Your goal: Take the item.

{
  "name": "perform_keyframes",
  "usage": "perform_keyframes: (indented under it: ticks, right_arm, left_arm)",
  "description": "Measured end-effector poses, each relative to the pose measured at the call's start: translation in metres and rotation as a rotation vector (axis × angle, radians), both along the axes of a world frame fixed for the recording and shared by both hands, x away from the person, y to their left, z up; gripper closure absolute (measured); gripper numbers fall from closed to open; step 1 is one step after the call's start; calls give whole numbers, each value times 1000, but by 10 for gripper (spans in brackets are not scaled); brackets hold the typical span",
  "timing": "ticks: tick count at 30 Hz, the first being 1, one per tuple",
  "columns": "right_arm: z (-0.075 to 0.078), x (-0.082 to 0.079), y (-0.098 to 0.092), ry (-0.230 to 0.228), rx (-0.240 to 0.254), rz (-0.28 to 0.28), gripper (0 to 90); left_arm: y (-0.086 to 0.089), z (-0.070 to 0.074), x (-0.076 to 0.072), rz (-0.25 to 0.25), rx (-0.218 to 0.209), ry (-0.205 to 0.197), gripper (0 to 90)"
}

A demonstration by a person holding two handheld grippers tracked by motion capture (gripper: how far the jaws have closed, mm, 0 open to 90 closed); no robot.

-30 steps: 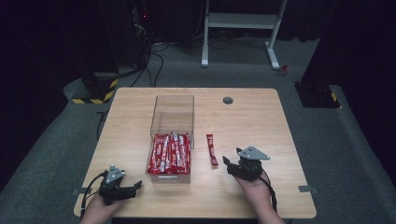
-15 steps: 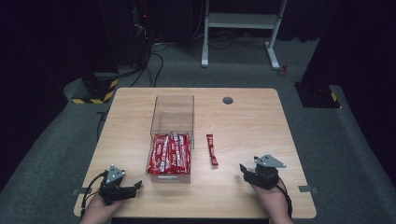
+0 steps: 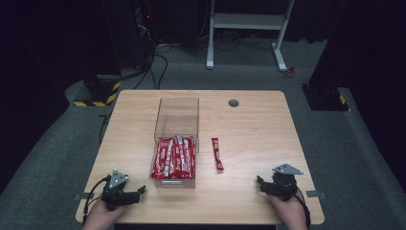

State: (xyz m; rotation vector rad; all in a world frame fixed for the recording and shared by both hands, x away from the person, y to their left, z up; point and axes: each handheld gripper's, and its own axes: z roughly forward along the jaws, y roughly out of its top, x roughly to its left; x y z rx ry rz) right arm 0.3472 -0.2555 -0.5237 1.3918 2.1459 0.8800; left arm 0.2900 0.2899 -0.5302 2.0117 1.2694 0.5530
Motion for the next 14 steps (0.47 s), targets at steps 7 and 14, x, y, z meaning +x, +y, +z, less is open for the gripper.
perform_keyframes:
  ticks: [7,14]
  right_arm:
    - [0,4,4,10,7,-6,143]
    - [0,9,6,8,15,-24,149]
  left_arm:
    - [0,0,0,2,0,-2,146]
    - [0,0,0,2,0,-2,147]
